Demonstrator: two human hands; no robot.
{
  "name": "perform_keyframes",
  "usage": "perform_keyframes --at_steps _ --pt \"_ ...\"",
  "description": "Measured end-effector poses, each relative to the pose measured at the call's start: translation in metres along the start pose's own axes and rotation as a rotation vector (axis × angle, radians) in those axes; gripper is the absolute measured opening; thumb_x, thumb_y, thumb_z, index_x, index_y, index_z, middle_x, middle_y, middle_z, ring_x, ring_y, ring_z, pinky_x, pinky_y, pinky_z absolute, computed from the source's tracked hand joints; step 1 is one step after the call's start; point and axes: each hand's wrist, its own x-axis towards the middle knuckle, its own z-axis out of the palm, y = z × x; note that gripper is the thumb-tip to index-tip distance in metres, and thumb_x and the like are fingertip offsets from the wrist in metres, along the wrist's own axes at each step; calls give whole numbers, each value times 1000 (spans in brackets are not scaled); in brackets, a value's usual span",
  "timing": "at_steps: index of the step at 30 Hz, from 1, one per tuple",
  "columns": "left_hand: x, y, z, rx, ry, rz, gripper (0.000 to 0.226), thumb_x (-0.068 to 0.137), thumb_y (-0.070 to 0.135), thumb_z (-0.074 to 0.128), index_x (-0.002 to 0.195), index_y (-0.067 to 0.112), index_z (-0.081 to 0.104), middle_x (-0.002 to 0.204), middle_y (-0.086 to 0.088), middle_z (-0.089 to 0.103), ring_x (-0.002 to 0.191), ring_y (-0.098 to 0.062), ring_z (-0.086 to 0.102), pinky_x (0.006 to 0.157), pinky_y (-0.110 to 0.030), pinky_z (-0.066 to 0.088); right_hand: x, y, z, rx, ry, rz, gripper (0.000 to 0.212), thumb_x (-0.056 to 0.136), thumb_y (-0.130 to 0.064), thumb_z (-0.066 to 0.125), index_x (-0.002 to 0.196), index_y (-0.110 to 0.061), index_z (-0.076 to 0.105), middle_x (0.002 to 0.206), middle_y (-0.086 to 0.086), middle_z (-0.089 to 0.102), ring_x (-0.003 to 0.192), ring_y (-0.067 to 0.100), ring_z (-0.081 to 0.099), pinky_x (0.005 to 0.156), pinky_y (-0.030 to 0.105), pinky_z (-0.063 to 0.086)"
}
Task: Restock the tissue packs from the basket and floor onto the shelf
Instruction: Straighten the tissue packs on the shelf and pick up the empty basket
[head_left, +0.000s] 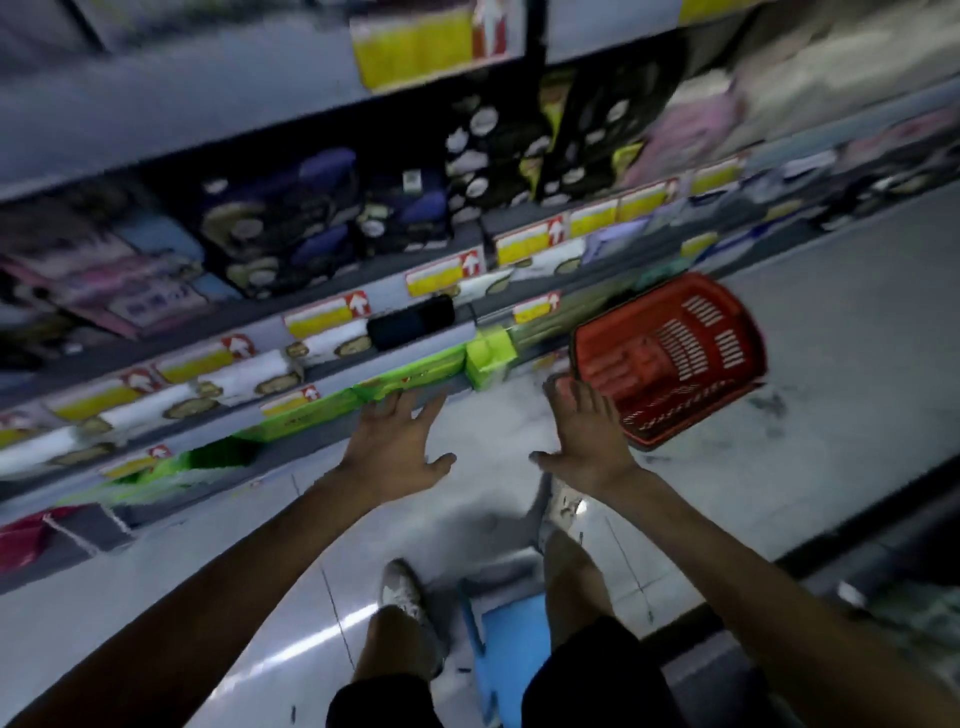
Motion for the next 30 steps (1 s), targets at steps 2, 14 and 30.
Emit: perform_keyframes --at_steps 2,14,30 --pt "-1 9 -36 27 13 44 98 83 81 32 166 31 16 169 -9 25 153 -34 29 117 -53 33 -19 -1 -30 20 39 28 101 79 -58 74 160 -18 28 158 21 33 147 43 29 119 51 26" --pt "-2 94 -185 68 166 233 91 91 71 53 166 34 15 164 -4 34 149 -29 35 116 -45 35 -106 72 -156 154 275 296 100 80 -61 72 160 -20 29 155 21 38 144 41 36 120 51 29" --pt "232 287 -71 -522 -285 -51 54 88 59 66 137 40 53 127 15 62 118 -16 64 95 -41 57 51 410 -129 125 117 327 88 86 -55 72 157 -18 34 147 27 48 136 45 45 116 56 33"
